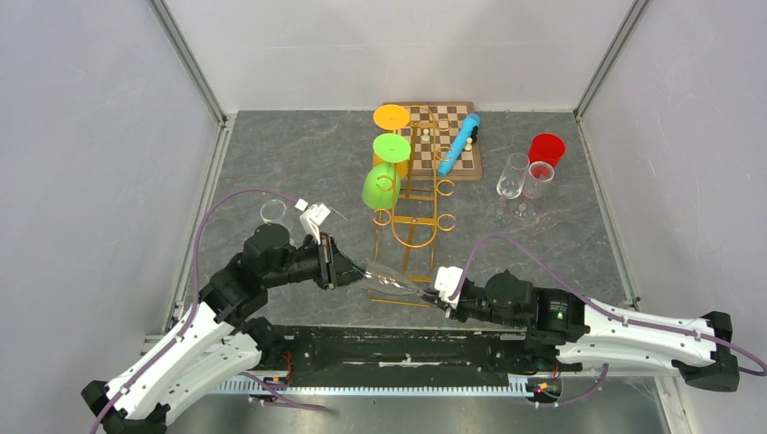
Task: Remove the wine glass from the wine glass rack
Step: Place the wine glass at the center of the board.
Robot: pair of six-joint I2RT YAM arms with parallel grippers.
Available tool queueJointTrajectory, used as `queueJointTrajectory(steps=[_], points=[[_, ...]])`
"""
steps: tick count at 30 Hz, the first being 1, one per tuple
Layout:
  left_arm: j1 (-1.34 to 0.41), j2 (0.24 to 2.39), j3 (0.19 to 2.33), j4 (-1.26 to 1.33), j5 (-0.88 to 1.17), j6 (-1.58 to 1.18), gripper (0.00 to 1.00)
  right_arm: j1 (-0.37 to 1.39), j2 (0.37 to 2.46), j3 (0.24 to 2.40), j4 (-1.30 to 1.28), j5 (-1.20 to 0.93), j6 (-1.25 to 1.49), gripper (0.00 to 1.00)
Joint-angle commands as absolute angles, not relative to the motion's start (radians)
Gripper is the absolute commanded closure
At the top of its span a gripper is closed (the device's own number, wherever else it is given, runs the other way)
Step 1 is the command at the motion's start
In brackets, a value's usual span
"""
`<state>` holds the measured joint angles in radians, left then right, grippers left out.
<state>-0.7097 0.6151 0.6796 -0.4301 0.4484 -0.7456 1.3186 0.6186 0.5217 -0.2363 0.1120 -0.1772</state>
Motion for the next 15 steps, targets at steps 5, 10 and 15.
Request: queueJointTrajectory(steps=[5,10,15], points=[[-0.702,0.621,0.667,-0.365,0.522,-0.767,0.87,1.324,0.591,0.56,-0.145,0.139,-0.183,1.0],[-0.701,0.63,0.67,-0.397,0.517,-0.735,0.98,1.324,0.568,0.552,-0.13,0.16,-0.173,0.97],[-0.701,0.624,0.685,-0.432,0.497,-0.719,0.98,1.324,0.553,0.556,-0.132,0.165,-0.159,0.82]])
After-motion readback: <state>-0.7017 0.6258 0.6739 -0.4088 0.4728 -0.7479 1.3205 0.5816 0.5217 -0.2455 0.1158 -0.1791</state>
